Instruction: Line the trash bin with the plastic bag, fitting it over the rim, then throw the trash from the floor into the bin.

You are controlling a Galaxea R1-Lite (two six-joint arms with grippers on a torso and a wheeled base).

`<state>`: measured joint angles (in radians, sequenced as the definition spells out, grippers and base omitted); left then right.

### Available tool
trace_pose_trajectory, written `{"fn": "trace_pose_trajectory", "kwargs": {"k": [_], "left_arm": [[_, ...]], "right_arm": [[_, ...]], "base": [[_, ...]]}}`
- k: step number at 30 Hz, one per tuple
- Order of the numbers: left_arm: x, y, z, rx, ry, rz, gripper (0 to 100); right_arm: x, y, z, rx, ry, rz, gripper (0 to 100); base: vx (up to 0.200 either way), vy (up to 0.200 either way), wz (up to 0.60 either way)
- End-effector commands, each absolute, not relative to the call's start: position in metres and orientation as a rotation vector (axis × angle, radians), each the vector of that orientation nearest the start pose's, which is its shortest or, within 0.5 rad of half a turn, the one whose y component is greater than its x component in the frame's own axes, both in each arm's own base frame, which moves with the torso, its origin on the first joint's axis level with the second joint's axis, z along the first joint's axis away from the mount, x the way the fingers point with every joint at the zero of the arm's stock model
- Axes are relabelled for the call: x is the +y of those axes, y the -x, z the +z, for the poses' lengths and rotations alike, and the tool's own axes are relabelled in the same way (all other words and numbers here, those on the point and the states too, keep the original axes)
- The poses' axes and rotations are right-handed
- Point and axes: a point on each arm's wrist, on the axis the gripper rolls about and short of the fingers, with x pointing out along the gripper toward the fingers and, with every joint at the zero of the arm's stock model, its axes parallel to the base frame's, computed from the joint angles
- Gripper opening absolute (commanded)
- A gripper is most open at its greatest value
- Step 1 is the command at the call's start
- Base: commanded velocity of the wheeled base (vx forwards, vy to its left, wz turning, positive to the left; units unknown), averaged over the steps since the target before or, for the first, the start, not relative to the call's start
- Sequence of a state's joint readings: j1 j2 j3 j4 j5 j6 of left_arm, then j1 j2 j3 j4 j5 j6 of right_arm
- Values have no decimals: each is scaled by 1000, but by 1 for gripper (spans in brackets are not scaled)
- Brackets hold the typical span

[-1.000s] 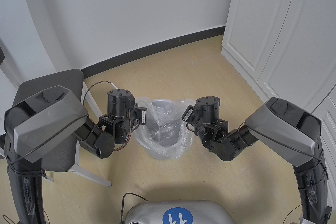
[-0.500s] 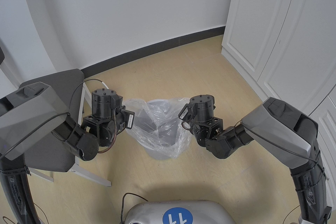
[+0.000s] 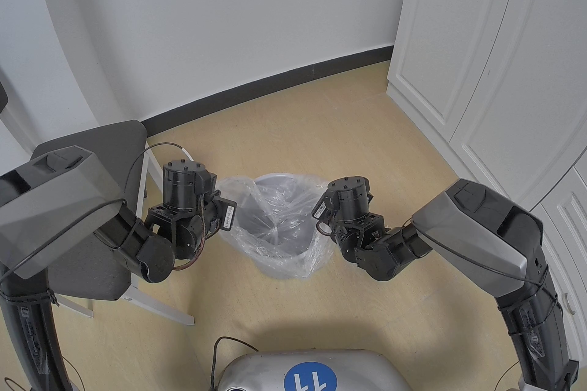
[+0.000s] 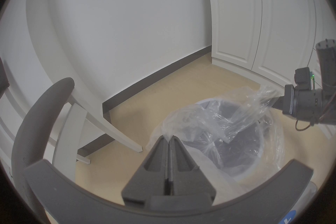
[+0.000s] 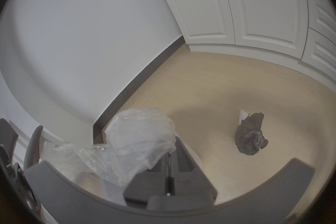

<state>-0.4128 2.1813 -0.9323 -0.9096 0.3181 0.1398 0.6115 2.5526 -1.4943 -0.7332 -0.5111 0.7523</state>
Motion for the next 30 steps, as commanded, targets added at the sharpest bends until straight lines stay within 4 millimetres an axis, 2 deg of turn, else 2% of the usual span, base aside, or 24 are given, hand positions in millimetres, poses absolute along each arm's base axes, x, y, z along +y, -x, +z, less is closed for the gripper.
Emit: {"fn": "trace_pose_trajectory", "kwargs": {"k": [1,4,7,10,12,14,26,30], "left_arm": [[-153,-371,56,335,-268,-113,0],[-153,-376,48,350,-271,-109,0],[-149,-378,43,370,-280,-99,0],[-144,-379,40,418,-299,-90,0],[-144,-379,40,424,-300,-90,0],[-142,-377,37,486,-320,-91,0],[-150,-369,24,557,-354,-115,0],[-154,-372,8,573,-357,-122,0]], "right_arm": [[270,-415,20,293,-571,-23,0],[264,-413,32,285,-548,-27,0],[250,-412,39,290,-458,-52,0],[237,-410,40,305,-398,-68,0],[236,-409,39,308,-393,-70,0],[233,-405,31,338,-330,-73,0],[232,-394,4,410,-201,-76,0],[234,-395,-8,420,-194,-76,0]], "base": [[0,0,0],[0,0,0],[0,0,0],[0,0,0],[0,0,0],[0,0,0],[0,0,0],[0,0,0]]}}
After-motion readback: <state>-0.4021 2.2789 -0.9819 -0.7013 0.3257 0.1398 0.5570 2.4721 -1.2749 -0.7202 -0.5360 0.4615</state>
